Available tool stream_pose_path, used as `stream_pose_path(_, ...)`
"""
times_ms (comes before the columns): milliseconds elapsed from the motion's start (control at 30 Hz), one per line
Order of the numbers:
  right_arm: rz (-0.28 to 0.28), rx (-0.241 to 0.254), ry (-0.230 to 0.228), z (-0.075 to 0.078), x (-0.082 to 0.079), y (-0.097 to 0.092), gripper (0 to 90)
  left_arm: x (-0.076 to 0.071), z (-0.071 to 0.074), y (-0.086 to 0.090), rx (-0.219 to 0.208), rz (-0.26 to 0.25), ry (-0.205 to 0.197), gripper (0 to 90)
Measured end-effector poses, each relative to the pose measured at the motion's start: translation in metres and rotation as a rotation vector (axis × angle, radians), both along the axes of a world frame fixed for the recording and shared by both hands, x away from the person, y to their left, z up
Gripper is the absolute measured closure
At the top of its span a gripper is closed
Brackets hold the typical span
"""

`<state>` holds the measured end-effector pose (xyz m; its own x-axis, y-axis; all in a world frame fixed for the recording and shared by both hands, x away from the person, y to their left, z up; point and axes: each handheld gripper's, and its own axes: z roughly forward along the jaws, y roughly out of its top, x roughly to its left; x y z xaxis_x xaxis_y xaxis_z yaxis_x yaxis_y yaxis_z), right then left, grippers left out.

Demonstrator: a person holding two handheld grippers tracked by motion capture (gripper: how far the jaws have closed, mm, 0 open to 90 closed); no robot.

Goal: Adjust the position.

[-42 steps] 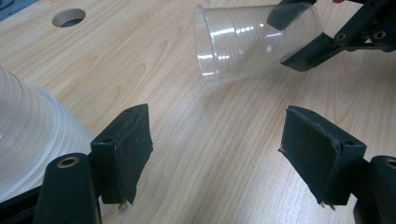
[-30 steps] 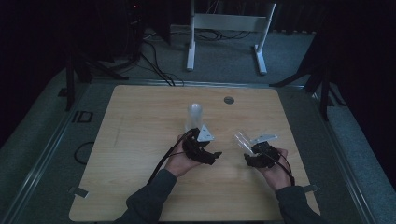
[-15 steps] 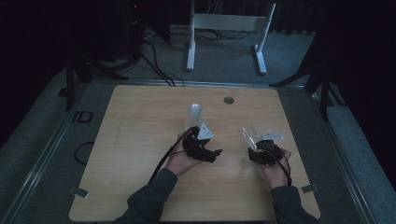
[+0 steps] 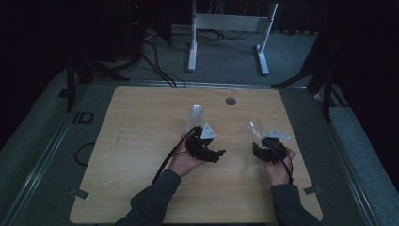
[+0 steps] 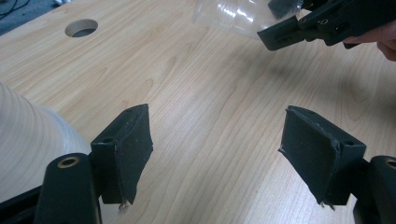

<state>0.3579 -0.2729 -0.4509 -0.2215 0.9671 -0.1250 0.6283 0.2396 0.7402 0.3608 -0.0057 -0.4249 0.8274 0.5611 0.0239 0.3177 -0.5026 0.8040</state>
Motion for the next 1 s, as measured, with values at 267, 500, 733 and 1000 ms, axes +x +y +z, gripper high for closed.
stream_pose_path(267,-0.005,0.016,-0.075,0.003,-0.001,0.002,41.8,0.002,0.0,-0.003,-0.009,0.003,0.009,24.4)
stream_pose_path(500,-0.02,0.028,-0.11,0.003,-0.001,0.002,41.8,0.003,0.001,-0.006,-0.017,0.007,0.013,24.3)
stream_pose_path(733,-0.029,0.039,-0.141,0.004,-0.002,0.002,41.8,0.005,0.002,-0.009,-0.029,0.008,0.017,24.3)
stream_pose_path(1000,-0.039,0.049,-0.184,0.008,-0.005,0.002,41.7,0.006,0.002,-0.011,-0.043,0.015,0.027,24.3)
